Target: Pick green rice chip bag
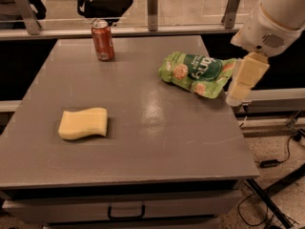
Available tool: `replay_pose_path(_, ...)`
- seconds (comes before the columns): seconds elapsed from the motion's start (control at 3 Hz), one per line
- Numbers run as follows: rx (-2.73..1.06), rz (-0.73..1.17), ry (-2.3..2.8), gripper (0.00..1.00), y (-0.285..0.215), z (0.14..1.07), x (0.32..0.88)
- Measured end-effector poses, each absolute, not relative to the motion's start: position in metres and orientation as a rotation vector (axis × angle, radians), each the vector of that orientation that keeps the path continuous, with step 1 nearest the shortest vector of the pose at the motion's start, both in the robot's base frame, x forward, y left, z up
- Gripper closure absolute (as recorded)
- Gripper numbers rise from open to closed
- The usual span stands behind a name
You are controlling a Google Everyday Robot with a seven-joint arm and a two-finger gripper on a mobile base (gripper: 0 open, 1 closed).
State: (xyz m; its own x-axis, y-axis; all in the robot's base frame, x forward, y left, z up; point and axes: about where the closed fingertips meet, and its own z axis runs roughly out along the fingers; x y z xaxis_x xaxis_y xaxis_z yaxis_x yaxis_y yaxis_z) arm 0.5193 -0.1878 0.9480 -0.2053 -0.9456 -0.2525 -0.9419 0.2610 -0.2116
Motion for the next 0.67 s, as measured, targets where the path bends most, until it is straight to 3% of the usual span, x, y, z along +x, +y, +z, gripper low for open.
replay_pose_path(0.67, -1.686, 0.049, 2.221, 0.0, -0.161, 0.905, 0.61)
